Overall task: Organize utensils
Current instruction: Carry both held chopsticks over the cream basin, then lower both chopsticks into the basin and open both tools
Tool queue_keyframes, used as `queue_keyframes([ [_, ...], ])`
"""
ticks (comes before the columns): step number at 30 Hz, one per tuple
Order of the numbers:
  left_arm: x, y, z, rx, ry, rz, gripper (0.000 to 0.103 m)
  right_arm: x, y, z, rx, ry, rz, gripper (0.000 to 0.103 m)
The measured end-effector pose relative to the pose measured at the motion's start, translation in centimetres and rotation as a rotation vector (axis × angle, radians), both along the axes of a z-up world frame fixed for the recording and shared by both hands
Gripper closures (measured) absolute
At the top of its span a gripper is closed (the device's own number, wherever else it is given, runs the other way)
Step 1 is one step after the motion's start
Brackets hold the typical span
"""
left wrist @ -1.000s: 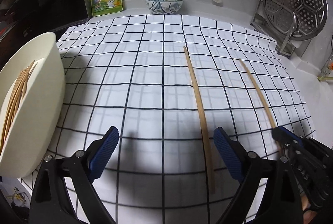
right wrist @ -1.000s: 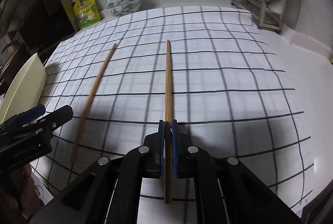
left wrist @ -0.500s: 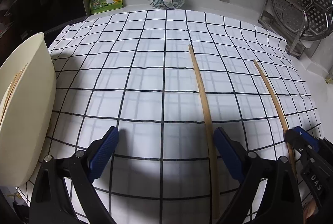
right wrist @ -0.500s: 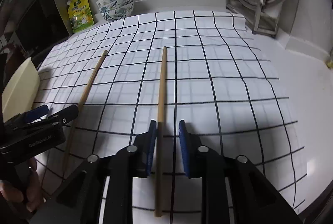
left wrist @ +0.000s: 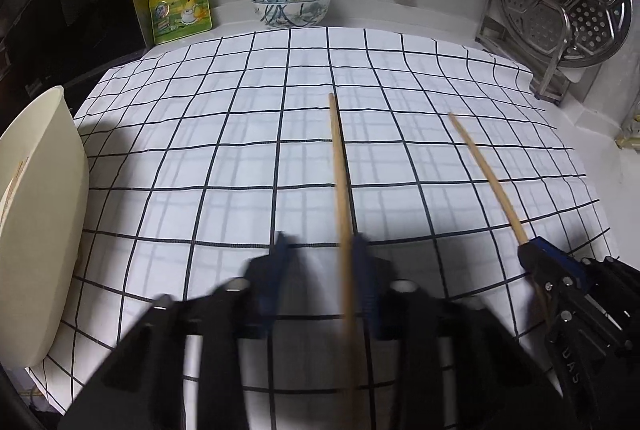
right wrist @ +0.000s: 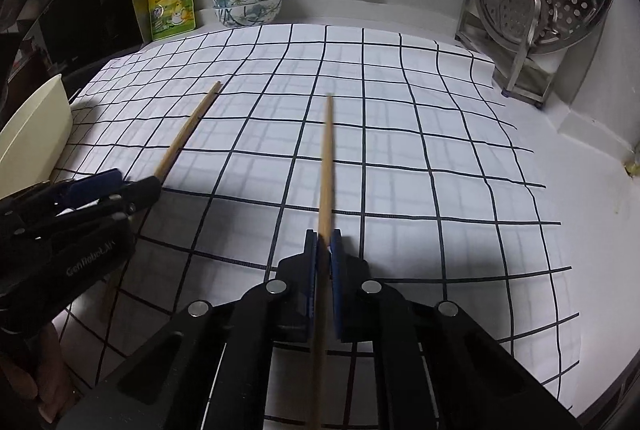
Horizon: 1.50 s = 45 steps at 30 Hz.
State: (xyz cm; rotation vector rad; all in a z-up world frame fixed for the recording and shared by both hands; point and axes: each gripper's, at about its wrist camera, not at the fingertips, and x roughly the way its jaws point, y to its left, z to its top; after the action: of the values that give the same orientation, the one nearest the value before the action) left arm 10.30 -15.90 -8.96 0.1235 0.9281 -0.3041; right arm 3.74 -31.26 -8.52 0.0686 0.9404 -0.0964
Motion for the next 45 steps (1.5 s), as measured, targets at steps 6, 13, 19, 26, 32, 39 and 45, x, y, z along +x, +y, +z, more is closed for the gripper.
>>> queue_keyframes([
  [6, -0.2, 1.4, 0.3, -0.062, 0.044, 0.002, 0.096, -0.3, -0.3, 0.3, 0.093, -0.010, 0.007, 0.097],
  [13, -1.7, 4.2, 3.3, -0.104, -0.010, 0.011, 0.096, -1.2, 0.9, 2.3, 0.153, -0.062, 0.005, 0.097],
  [19, -3.1, 8.5, 7.4, -0.163, -0.097, 0.041, 0.096, -1.4, 4.1, 5.3, 0.181, -0.125, 0.049, 0.097],
  [26, -3.7, 15.8, 10.5, -0.147, -0.190, 0.144, 0.096, 0.8, 11.0, 8.6, 0.228, -0.190, 0.176, 0.097],
  [32, -2.9, 23.1, 11.2, -0.108, -0.214, 0.272, 0.096, 3.7, 18.8, 9.8, 0.251, -0.190, 0.322, 0.097],
  [39, -1.3, 29.3, 10.6, -0.095, -0.200, 0.376, 0.096, 6.9, 26.9, 10.6, 0.270, -0.182, 0.453, 0.097],
  [45, 0.1, 31.5, 9.2, -0.081, -0.155, 0.402, 0.096, 9.7, 31.2, 9.7, 0.285, -0.113, 0.507, 0.097],
])
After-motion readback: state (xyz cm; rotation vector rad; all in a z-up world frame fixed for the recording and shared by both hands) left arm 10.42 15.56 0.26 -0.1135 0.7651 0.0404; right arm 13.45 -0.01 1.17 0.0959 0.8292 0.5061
